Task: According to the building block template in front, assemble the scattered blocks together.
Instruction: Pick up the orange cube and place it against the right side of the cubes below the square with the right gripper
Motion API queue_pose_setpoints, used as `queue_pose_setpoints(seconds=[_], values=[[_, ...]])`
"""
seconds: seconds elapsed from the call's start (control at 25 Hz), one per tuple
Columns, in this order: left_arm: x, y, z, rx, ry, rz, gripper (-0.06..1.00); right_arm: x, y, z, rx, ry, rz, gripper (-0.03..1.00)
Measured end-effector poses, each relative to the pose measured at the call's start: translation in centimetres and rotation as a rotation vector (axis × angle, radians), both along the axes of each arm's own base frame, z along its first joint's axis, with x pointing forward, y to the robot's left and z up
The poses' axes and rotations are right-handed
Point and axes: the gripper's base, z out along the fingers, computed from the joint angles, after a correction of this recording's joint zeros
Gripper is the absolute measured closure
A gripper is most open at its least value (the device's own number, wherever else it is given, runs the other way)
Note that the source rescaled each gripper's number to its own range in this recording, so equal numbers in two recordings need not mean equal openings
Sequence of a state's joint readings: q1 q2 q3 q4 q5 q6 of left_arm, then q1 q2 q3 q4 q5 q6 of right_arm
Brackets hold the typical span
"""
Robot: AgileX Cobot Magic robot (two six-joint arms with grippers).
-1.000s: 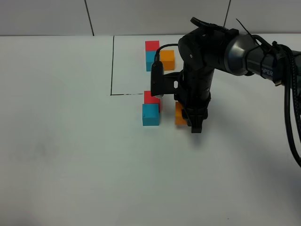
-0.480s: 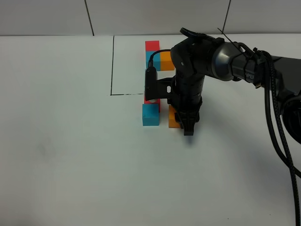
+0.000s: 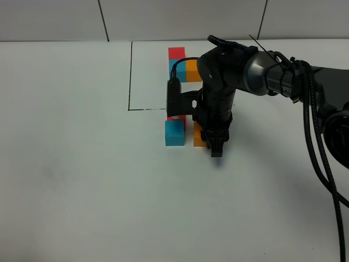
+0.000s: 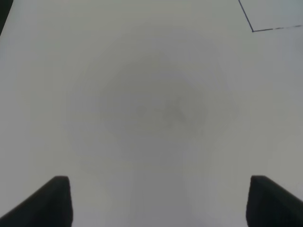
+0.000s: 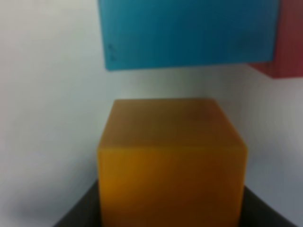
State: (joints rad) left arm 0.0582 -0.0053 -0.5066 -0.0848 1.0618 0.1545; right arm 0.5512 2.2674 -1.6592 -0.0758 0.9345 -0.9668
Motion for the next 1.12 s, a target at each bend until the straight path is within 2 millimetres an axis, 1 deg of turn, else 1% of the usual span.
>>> queue_pose_setpoints(seconds=[0.28, 0.6, 1.12], values=[[0.0, 0.0, 0.0, 0.0, 0.0, 0.0, 0.23, 0.05, 0.07, -0.25, 0.003, 0.003, -0.002, 0.77], [0.0, 0.0, 0.0, 0.0, 0.0, 0.0, 0.23, 0.08, 0.66, -0.36, 0.022, -0.024, 0.011, 0.77], [0.0, 0.0, 0.0, 0.0, 0.0, 0.0, 0.23, 0.09, 0.83, -0.62, 0.038, -0.02, 0.009, 0.77]])
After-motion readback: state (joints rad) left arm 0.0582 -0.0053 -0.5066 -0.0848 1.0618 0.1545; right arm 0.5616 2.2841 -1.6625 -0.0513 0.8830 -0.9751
